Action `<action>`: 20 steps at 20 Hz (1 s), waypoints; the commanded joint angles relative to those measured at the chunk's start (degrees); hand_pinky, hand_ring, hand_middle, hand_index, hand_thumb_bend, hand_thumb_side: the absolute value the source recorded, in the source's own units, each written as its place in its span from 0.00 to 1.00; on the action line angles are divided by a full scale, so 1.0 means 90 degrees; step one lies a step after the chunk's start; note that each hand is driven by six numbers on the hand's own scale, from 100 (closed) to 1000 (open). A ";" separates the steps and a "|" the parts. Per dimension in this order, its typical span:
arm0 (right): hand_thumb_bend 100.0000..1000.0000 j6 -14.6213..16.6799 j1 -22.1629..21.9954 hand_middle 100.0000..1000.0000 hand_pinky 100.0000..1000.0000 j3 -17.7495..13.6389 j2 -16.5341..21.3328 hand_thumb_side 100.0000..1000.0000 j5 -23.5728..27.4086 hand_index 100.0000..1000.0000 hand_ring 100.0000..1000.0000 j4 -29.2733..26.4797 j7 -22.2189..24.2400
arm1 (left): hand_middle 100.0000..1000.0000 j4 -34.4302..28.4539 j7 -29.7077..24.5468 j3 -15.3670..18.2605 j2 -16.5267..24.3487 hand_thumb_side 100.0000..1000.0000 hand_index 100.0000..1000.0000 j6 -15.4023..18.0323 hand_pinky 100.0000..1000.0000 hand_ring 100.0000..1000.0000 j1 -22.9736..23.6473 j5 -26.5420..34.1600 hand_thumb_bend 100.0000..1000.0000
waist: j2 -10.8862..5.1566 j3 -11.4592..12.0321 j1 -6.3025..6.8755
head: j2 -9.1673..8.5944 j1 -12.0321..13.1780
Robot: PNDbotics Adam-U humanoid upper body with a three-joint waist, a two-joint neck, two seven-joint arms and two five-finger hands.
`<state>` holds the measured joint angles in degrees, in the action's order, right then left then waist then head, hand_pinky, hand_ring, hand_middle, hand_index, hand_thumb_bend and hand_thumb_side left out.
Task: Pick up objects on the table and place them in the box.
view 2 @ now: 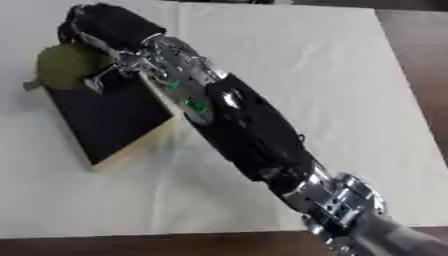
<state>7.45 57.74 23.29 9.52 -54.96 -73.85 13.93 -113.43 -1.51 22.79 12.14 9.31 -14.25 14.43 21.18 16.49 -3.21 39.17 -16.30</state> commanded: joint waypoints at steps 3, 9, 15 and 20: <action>0.00 0.0123 0.0036 0.41 0.74 -0.0036 -0.0237 0.00 -0.0315 0.57 0.64 0.0561 -0.0287 | 0.67 -0.0129 -0.0040 -0.0003 0.0071 0.56 0.72 0.0006 0.66 0.63 -0.0082 0.0030 0.00 | -0.0098 0.0059 0.0031 | -0.0083 -0.0031; 0.20 0.0210 -0.0028 0.63 0.81 0.0005 -0.0240 0.00 -0.0547 0.76 0.82 0.0752 -0.0210 | 0.67 -0.0129 -0.0035 0.0006 0.0086 0.56 0.72 -0.0011 0.66 0.63 -0.0094 0.0020 0.00 | -0.0104 0.0048 -0.0013 | -0.0078 0.0015; 0.20 0.0139 -0.0036 0.79 0.86 -0.0121 -0.0020 0.00 -0.0484 0.84 0.92 -0.0046 0.0131 | 0.67 -0.0129 -0.0014 0.0026 0.0099 0.56 0.72 -0.0018 0.66 0.63 -0.0078 0.0003 0.00 | -0.0131 -0.0009 -0.0016 | -0.0050 0.0081; 0.17 -0.0178 -0.0064 0.78 0.85 -0.0440 0.0576 0.00 0.0260 0.83 0.90 -0.1717 0.0530 | 0.67 -0.0129 0.0027 0.0056 0.0119 0.56 0.72 -0.0022 0.66 0.63 -0.0050 -0.0015 0.00 | -0.0183 -0.0092 -0.0018 | -0.0028 0.0171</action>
<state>6.44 56.37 20.55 12.62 -54.42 -84.70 17.87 -113.43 -1.47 22.82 11.99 9.10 -14.58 14.58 20.95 15.56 -3.77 39.16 -15.05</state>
